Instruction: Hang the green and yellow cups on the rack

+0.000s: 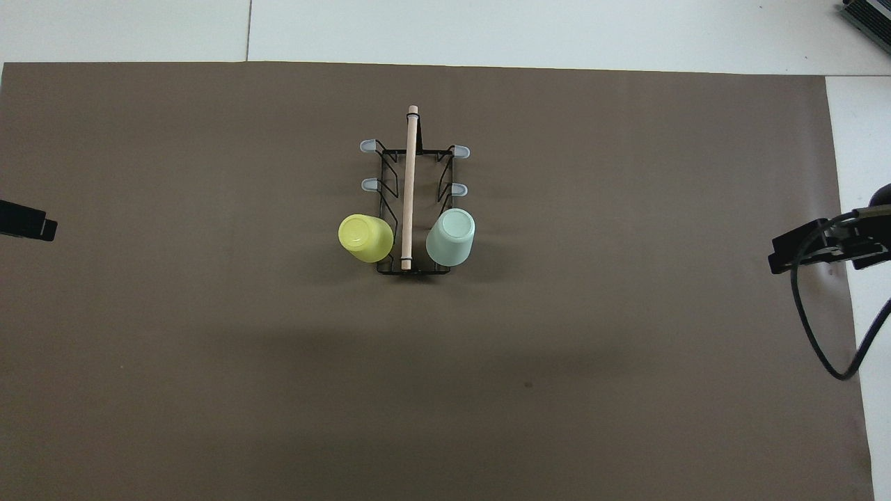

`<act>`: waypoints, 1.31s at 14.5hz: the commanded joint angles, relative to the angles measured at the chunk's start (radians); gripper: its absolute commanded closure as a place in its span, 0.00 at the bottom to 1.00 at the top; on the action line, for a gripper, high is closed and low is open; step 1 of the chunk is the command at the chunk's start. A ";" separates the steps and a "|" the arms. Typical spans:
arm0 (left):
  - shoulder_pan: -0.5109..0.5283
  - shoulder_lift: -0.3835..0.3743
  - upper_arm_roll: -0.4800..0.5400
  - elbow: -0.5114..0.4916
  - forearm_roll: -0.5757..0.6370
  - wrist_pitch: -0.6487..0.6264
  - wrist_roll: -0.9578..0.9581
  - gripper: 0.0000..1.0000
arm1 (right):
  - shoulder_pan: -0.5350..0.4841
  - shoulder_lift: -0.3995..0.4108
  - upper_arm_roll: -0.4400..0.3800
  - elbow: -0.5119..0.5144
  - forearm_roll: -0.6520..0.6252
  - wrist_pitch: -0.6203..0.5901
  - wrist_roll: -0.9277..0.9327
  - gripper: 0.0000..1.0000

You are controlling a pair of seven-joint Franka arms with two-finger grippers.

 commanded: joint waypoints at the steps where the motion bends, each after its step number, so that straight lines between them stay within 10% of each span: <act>1: -0.011 -0.024 0.009 -0.027 -0.012 -0.002 -0.008 0.00 | -0.007 -0.007 0.002 0.006 -0.011 0.007 -0.027 0.00; 19: -0.011 -0.024 0.009 -0.027 -0.012 -0.002 -0.008 0.00 | 0.007 0.005 -0.018 0.035 0.016 -0.012 -0.027 0.00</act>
